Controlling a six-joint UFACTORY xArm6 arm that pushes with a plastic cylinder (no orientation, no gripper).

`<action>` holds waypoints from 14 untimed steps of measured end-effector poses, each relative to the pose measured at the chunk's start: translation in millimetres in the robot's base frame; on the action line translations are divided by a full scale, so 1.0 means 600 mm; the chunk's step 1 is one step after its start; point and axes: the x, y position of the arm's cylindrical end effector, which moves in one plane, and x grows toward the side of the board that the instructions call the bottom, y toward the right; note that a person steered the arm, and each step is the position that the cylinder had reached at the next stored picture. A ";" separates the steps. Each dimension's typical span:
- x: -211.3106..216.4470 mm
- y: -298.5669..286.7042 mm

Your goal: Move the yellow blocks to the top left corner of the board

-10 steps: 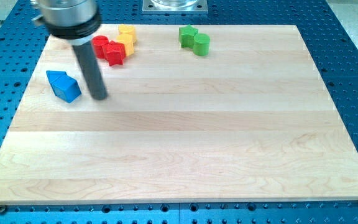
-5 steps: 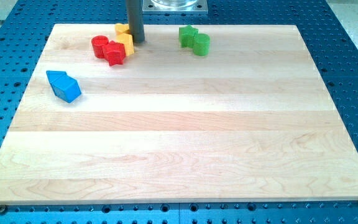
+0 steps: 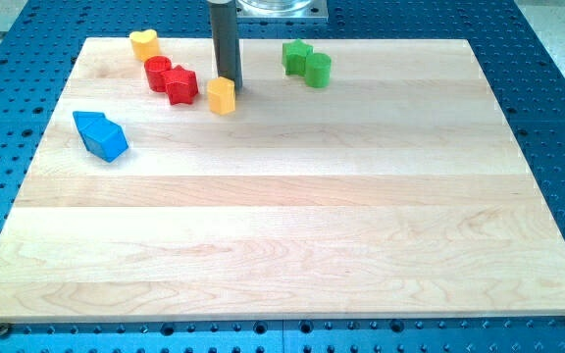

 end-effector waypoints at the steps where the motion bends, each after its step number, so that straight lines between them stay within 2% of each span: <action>1: 0.053 0.037; 2: 0.085 0.078; 3: 0.108 0.068; 5: 0.060 0.037; 6: 0.067 -0.001; 7: 0.120 0.001; 8: 0.119 -0.043; 10: 0.067 -0.191; 14: 0.043 -0.216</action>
